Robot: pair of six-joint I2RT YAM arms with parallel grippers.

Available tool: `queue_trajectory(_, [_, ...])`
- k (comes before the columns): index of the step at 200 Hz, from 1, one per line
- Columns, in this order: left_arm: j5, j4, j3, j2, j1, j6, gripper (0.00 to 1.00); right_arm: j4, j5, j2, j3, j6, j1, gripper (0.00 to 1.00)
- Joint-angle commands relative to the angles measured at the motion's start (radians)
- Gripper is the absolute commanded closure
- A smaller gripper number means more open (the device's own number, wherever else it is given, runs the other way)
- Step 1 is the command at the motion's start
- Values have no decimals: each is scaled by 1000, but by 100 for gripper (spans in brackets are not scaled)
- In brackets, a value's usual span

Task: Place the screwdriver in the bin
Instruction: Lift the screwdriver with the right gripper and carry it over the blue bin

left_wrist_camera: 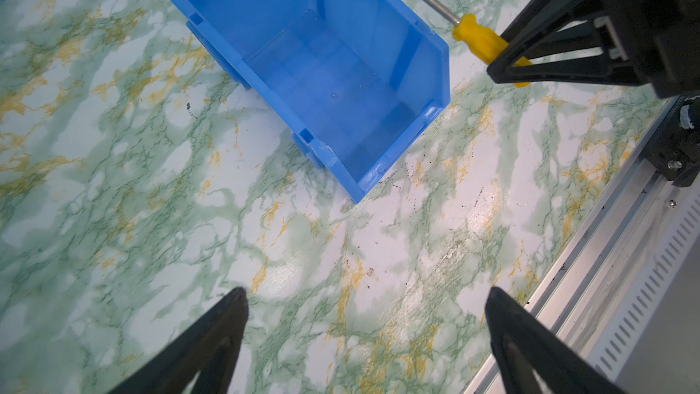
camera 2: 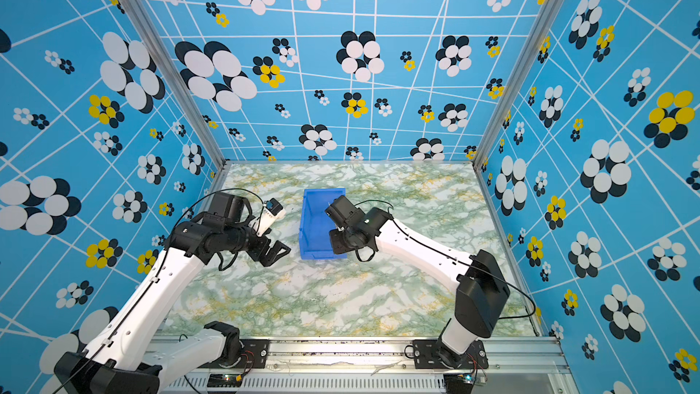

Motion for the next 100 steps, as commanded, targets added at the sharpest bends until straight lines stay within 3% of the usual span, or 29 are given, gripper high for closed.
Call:
queue_trajectory(1, [6, -28, 15, -23, -7, 12, 1, 3, -34, 63, 77, -35, 4, 89])
queue_trajectory(100, [-15, -6, 10, -48, -7, 10, 1, -36, -27, 329, 300, -71, 5, 88])
